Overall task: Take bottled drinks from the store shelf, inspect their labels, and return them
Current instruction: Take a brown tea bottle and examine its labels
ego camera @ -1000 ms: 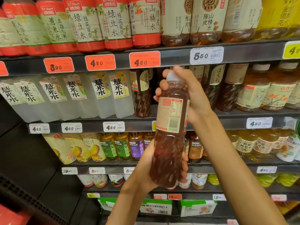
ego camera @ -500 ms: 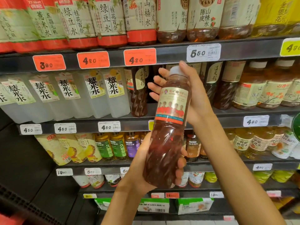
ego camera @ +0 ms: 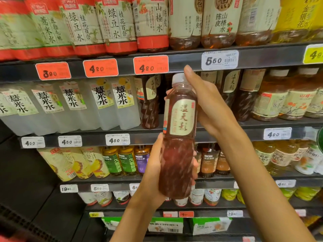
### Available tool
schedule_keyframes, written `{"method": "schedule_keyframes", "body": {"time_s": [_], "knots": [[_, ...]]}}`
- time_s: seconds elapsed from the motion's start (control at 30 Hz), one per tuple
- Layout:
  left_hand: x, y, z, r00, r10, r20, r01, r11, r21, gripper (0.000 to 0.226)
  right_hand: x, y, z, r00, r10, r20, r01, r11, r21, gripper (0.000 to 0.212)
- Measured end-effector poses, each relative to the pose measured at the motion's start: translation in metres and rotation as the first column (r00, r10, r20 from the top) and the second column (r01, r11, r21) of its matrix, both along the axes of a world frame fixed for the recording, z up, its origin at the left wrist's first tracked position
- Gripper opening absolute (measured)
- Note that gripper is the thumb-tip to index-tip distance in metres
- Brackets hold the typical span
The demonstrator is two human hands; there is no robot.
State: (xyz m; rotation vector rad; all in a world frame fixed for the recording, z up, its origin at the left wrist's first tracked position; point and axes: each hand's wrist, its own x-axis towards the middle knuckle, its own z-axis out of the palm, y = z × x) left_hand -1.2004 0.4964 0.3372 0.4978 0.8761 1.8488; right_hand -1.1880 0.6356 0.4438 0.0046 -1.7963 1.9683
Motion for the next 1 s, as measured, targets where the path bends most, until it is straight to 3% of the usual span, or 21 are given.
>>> {"method": "schedule_keyframes", "body": {"time_s": [0.07, 0.13, 0.2, 0.27, 0.4, 0.47, 0.53, 0.63, 0.7, 0.77, 0.87, 0.93, 1.0], "knots": [[0.001, -0.004, 0.001, 0.982, -0.171, 0.081, 0.163, 0.981, 0.102, 0.067, -0.001, 0.001, 0.0, 0.981, 0.193, -0.034, -0.196, 0.964, -0.179, 0.033], [0.001, -0.004, 0.001, 0.967, -0.249, 0.05, 0.24, 0.962, 0.133, 0.068, -0.003, -0.001, 0.0, 0.902, 0.421, -0.097, -0.421, 0.809, -0.409, 0.038], [0.003, -0.003, 0.0, 0.967, -0.253, 0.03, 0.25, 0.964, 0.095, 0.072, -0.007, -0.002, -0.002, 0.869, 0.469, -0.157, -0.485, 0.745, -0.458, 0.036], [-0.001, -0.004, -0.005, 0.988, -0.149, -0.03, 0.149, 0.989, 0.012, 0.078, -0.009, -0.001, -0.004, 0.887, 0.438, -0.147, -0.458, 0.793, -0.401, 0.031], [-0.008, -0.007, -0.005, 0.979, 0.099, -0.178, -0.105, 0.994, -0.028, 0.08, -0.012, 0.003, -0.006, 0.989, 0.144, 0.013, -0.141, 0.98, -0.139, 0.032], [-0.006, -0.004, -0.005, 0.973, 0.104, -0.206, -0.117, 0.992, -0.056, 0.074, -0.013, 0.004, -0.01, 0.995, 0.094, 0.034, -0.089, 0.988, -0.127, 0.034], [-0.004, -0.004, -0.004, 0.987, 0.048, -0.153, -0.054, 0.998, -0.037, 0.071, -0.013, 0.005, -0.012, 0.987, 0.159, 0.009, -0.154, 0.968, -0.196, 0.039], [0.001, -0.004, 0.0, 0.979, -0.193, 0.062, 0.183, 0.973, 0.144, 0.069, -0.012, 0.007, -0.01, 0.901, 0.41, -0.145, -0.432, 0.807, -0.402, 0.044], [0.007, -0.002, 0.004, 0.952, -0.294, 0.081, 0.271, 0.938, 0.216, 0.067, -0.013, 0.004, -0.008, 0.822, 0.52, -0.232, -0.561, 0.67, -0.487, 0.046], [0.009, 0.004, 0.002, 0.955, -0.293, 0.044, 0.281, 0.943, 0.176, 0.071, -0.015, 0.001, -0.005, 0.78, 0.565, -0.271, -0.616, 0.615, -0.491, 0.044], [0.002, 0.004, -0.002, 0.992, -0.098, -0.086, 0.093, 0.994, -0.061, 0.082, -0.012, 0.004, 0.001, 0.852, 0.478, -0.214, -0.523, 0.777, -0.35, 0.039], [-0.005, 0.002, -0.001, 0.98, 0.019, -0.2, -0.041, 0.993, -0.109, 0.076, -0.009, 0.006, 0.004, 0.931, 0.327, -0.159, -0.358, 0.902, -0.24, 0.038], [-0.007, -0.001, 0.002, 0.978, 0.044, -0.206, -0.065, 0.993, -0.098, 0.073, -0.01, 0.005, 0.005, 0.974, 0.192, -0.121, -0.216, 0.949, -0.229, 0.036]]}}
